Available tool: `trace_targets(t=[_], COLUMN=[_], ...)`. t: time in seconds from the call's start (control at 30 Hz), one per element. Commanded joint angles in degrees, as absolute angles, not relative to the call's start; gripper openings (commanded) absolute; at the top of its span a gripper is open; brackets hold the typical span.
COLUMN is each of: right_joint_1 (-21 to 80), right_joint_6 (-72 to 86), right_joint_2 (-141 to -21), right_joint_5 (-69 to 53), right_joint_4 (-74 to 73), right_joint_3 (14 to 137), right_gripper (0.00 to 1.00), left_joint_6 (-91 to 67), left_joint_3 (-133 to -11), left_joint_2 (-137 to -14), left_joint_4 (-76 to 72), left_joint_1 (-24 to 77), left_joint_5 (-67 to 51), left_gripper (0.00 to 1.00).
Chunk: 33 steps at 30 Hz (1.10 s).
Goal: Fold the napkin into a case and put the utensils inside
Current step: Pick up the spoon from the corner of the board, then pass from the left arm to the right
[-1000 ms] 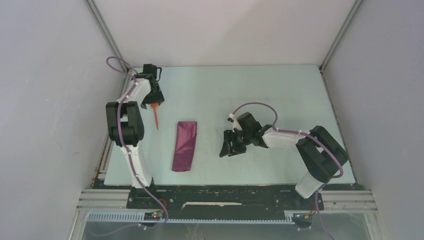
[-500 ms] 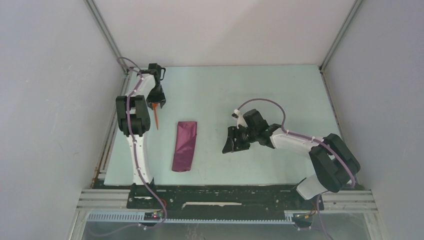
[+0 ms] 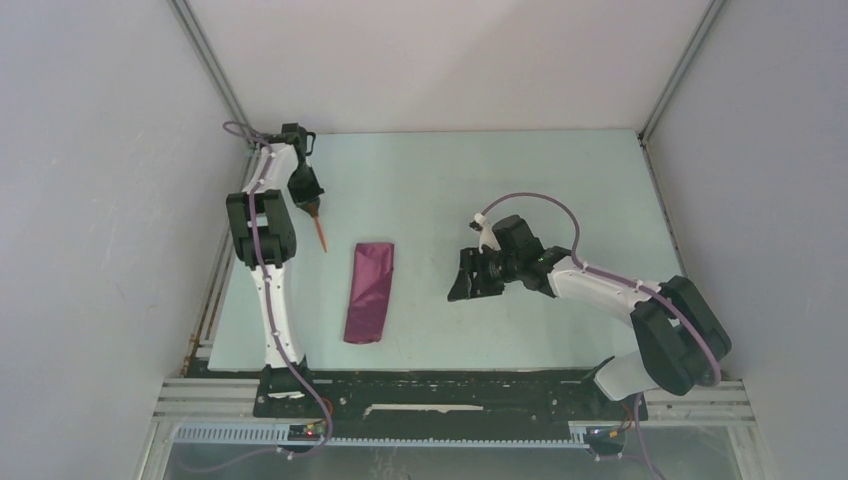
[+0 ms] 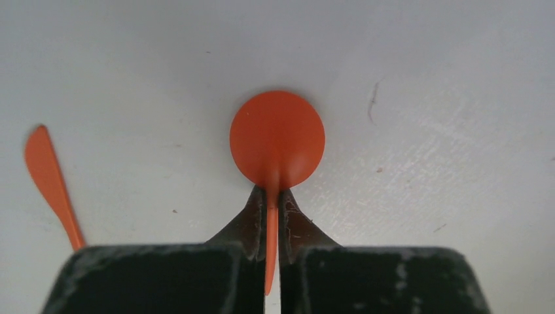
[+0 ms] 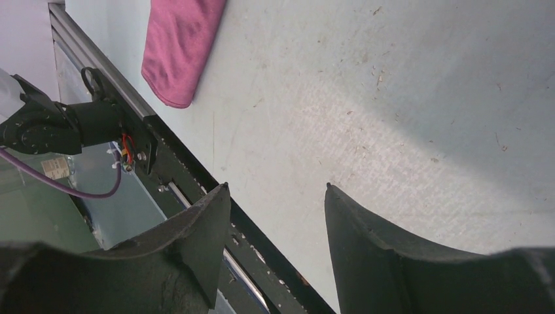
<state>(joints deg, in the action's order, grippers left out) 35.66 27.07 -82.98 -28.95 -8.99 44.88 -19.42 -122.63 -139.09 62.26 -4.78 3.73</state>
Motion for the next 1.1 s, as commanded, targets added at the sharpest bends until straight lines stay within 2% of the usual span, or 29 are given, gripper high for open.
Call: trace_targets(t=[0.0,0.1,0.3,0.47,0.57,0.7,0.83,0.93,1.07], right_joint_1=[35.4,34.8,33.5,31.8,29.4,25.3,20.7,20.9,21.8], right_joint_6=[26.2,26.6,30.2,35.3,33.5,27.7,26.5,18.9,21.3], right_joint_2=[-82.6,-83.0,-84.1,-86.5,-86.5,-85.0,-81.6,-75.8,-73.8], right_joint_5=[-29.1,-31.2,-42.0,-51.3,-56.6,-59.3,-65.9,-67.9,-72.0], right_joint_4=[-8.5,-8.1,-1.7,8.8,18.6,25.4,34.4,36.0,45.5], right_joint_3=[45.4,46.3,50.3,55.3,57.8,58.4,55.0,50.2,48.3], right_gripper=[0.63,0.66,0.75,0.76,0.76,0.71,0.63,0.61,0.55], left_joint_6=[-18.6,-20.5,-29.6,-41.2,-41.9,-41.7,-43.5,-44.5,-45.5], left_joint_3=[-122.1,-111.8,-81.4,-65.6,-63.2,-60.2,-58.0,-56.6,-54.1], left_joint_2=[-134.8,-124.5,-96.9,-85.1,-82.4,-77.7,-73.8,-71.8,-70.5], left_joint_4=[61.4,53.3,22.3,-4.4,-6.7,-7.4,-8.2,-8.3,-8.9], left_joint_1=[-4.6,-4.6,-3.1,4.2,12.5,19.8,23.0,24.8,26.0], left_joint_5=[-2.7,-10.0,-35.2,-56.2,-63.5,-65.4,-68.7,-70.0,-71.1], left_gripper=[0.00,0.00,0.00,0.00,0.00,0.00,0.00,0.00,0.00])
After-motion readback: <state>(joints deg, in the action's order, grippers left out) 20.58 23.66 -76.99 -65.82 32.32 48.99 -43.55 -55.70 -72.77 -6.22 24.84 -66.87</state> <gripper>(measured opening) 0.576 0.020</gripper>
